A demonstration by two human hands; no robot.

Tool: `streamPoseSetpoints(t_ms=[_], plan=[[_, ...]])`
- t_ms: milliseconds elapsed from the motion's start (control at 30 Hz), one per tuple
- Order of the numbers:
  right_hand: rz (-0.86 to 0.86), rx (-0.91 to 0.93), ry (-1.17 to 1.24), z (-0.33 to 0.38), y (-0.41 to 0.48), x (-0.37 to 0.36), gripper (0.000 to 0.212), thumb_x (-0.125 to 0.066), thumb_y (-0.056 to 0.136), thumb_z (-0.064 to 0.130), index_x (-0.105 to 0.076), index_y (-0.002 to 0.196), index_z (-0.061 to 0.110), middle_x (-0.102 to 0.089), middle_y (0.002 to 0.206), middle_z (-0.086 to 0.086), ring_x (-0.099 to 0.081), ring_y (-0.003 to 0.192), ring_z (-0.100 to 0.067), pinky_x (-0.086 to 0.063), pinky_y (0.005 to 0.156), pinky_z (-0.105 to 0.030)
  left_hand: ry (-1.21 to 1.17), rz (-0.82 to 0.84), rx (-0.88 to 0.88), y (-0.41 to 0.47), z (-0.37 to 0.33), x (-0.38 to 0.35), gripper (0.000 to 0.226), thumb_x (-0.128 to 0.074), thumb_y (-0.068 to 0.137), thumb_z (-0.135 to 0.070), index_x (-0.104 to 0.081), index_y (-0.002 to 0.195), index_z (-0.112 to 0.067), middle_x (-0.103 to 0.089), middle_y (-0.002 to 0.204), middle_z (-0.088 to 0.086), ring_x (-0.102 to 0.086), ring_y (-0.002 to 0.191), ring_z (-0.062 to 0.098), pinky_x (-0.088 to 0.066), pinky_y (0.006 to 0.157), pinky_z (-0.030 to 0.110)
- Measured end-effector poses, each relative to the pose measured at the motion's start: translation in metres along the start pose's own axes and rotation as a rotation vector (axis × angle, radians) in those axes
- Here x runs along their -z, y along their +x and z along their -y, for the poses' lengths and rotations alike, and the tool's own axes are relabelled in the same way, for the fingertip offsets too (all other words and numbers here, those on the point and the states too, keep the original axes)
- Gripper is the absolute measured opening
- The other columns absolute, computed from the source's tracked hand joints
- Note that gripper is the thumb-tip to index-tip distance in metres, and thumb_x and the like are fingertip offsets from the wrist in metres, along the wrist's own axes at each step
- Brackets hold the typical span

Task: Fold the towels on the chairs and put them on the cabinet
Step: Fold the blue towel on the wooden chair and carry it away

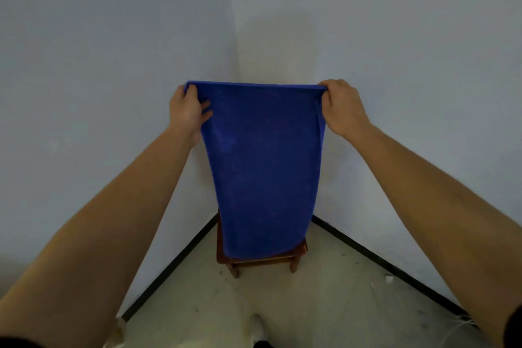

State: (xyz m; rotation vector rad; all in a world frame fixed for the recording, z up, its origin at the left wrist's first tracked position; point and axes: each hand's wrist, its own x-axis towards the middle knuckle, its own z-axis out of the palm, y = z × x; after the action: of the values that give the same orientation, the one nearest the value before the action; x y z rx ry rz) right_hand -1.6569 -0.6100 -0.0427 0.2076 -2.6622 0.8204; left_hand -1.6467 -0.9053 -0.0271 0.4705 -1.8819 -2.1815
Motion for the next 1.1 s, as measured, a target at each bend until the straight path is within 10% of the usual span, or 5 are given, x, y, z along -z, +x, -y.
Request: streamPoseSetpoints(t_ms=[200,533,1100], plan=[[-0.08,0.06,-0.03,-0.001,-0.014,-0.01,0.035,-0.038,0.101,0.009,-0.06,0.127,0.006,-0.06,0.119,-0.021,-0.06,0.102,-0.033,-0.044,0.087,-0.033,0.192,-0.193,-0.145,0.001,0.028,0.017,0.025,-0.039,0.094,-0.039,-0.05,0.075,-0.027,-0.057,0.081,-0.001,-0.053,0.076,0.016,-0.055,0.079,0.048],[0.094,0.156,-0.163,-0.07,-0.145,-0.047,0.034,-0.054,0.098,0.009,-0.057,0.132,0.009,-0.068,0.107,-0.015,-0.066,0.087,-0.032,-0.057,0.067,-0.044,0.533,-0.304,-0.077,-0.112,0.132,0.047,0.031,-0.033,0.104,-0.026,-0.061,0.096,-0.015,-0.061,0.083,0.003,-0.057,0.077,0.017,-0.049,0.076,0.037],[0.745,-0.143,-0.121,-0.15,-0.349,-0.151,0.028,-0.056,0.099,0.022,-0.069,0.124,0.02,-0.066,0.116,-0.008,-0.062,0.106,-0.028,-0.051,0.087,-0.038,1.007,0.144,0.473,-0.251,0.328,0.133,0.028,-0.042,0.103,-0.023,-0.066,0.114,-0.012,-0.064,0.099,0.006,-0.059,0.089,0.027,-0.046,0.076,0.035]])
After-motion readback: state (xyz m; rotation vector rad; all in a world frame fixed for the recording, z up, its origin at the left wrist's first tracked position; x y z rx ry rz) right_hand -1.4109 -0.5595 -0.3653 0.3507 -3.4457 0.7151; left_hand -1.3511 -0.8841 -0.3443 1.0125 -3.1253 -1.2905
